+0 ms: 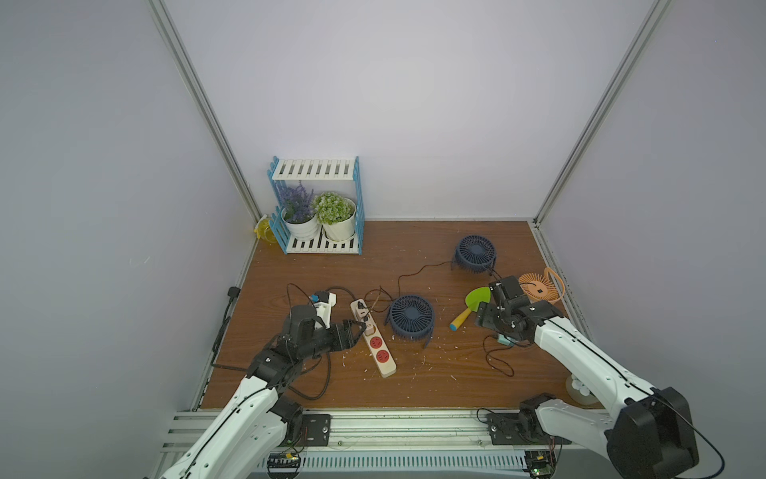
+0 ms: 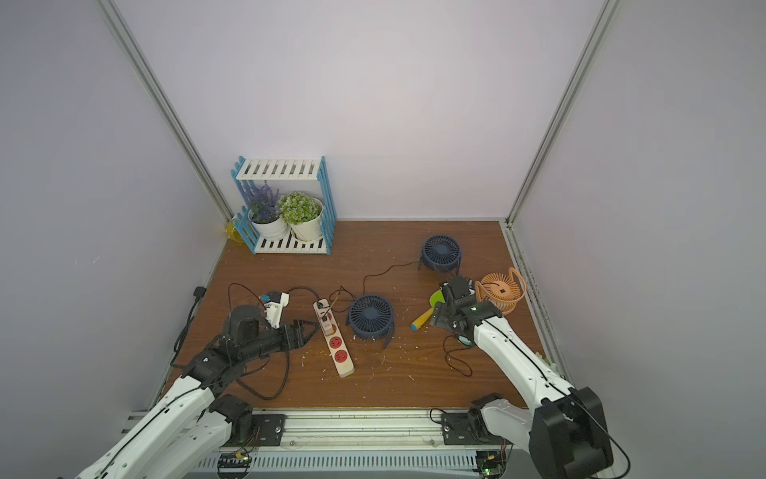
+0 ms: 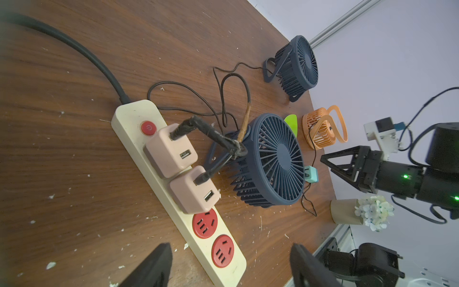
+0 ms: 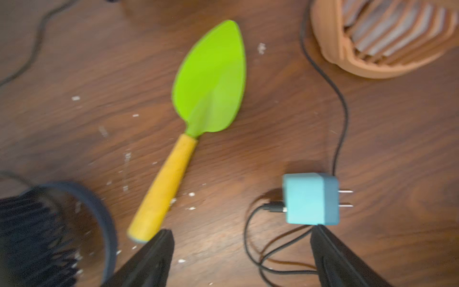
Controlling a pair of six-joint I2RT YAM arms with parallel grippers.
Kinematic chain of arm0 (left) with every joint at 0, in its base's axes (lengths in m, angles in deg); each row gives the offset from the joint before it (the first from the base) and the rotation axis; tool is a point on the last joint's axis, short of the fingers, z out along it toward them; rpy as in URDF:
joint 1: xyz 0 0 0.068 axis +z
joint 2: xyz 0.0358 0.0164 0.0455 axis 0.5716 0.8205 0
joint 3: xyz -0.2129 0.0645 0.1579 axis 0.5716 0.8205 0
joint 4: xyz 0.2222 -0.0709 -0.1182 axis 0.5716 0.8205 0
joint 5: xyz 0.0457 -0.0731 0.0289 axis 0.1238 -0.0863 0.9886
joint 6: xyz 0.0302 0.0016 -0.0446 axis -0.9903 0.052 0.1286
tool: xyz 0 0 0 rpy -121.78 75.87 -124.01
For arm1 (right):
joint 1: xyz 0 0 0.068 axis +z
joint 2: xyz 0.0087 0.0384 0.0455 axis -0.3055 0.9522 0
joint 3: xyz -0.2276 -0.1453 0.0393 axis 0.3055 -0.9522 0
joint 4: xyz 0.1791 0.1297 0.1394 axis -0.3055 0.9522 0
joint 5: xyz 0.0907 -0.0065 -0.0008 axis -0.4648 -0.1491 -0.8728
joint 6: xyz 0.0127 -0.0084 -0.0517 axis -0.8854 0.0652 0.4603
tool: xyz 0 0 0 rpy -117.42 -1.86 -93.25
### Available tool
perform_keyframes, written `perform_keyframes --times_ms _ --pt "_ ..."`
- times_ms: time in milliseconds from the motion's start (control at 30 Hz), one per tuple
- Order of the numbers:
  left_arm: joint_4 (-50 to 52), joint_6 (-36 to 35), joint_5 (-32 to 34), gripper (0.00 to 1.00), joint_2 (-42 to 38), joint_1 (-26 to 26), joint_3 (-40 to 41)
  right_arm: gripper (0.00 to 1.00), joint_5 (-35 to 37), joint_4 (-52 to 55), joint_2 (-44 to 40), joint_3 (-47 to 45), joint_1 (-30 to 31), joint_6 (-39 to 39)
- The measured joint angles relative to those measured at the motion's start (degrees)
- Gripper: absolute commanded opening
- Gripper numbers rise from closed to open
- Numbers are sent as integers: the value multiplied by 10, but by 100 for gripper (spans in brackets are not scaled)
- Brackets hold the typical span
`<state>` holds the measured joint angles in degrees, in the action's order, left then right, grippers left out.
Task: Plug the desk fan into the power strip
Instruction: Pick up the plug from the center of the board.
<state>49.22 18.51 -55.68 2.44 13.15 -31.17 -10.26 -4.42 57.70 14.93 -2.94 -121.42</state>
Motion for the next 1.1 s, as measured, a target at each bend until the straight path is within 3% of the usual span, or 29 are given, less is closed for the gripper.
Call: perform_keyframes --times_ms 233,500,733,967,1100 --pt "-4 -2 -1 79 0 0 0 79 -22 8 12 -8 -19 -24" --pt "-6 -2 -3 79 8 0 1 65 -65 -35 7 -70 5 -91" --pt "-8 -1 -3 80 7 0 1 41 -73 -68 43 -78 11 -104" --pt "-8 -1 -9 80 7 0 1 29 -75 -92 76 -79 26 -90" --pt "-8 -1 -12 80 7 0 1 4 -77 -102 94 -74 29 -73"
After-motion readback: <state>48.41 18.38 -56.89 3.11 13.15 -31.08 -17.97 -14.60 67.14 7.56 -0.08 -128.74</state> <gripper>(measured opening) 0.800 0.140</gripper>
